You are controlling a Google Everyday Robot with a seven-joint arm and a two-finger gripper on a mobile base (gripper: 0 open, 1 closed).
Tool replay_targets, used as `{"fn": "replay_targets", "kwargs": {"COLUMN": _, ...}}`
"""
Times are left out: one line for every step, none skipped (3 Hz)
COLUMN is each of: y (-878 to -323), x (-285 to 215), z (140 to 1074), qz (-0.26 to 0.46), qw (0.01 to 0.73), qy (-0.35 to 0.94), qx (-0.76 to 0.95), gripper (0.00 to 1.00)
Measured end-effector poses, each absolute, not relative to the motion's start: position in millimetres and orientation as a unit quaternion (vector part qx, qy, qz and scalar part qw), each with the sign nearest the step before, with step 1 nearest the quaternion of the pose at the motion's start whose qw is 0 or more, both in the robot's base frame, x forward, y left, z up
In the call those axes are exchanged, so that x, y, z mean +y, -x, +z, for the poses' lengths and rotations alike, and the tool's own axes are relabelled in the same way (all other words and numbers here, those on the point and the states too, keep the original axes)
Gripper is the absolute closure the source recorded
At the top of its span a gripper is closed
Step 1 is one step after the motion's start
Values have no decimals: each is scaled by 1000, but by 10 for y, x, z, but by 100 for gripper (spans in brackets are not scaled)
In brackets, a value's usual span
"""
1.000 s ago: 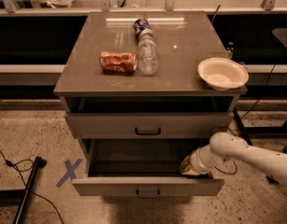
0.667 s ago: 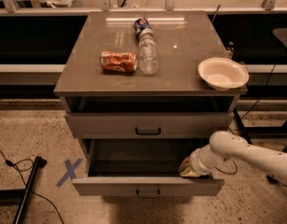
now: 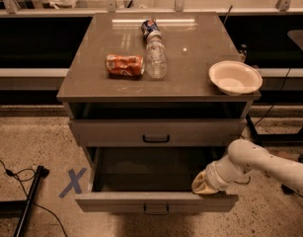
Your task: Open middle drawer
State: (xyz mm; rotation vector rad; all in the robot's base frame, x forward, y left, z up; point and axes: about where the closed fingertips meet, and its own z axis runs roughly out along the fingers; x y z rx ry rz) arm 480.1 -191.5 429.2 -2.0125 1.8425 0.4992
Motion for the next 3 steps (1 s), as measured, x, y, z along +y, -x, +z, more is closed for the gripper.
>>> {"fn": "replay_targets", "kwargs": {"y": -4800, "x": -1915, "z": 4293, "qz": 177, "qw": 183, "qy": 713, "qx": 653, "gripper": 100}}
{"fn": "replay_targets", "kwargs": {"y": -4606, "x": -1961, "z": 4368, "qz": 193, "qw": 180, "qy": 710, "qx": 653, "gripper": 100}}
{"fn": "replay_targets", "kwargs": {"y": -4608, "x": -1960, "z": 4369, "qz": 193, "qw": 180, "qy": 710, "qx": 653, "gripper": 73}}
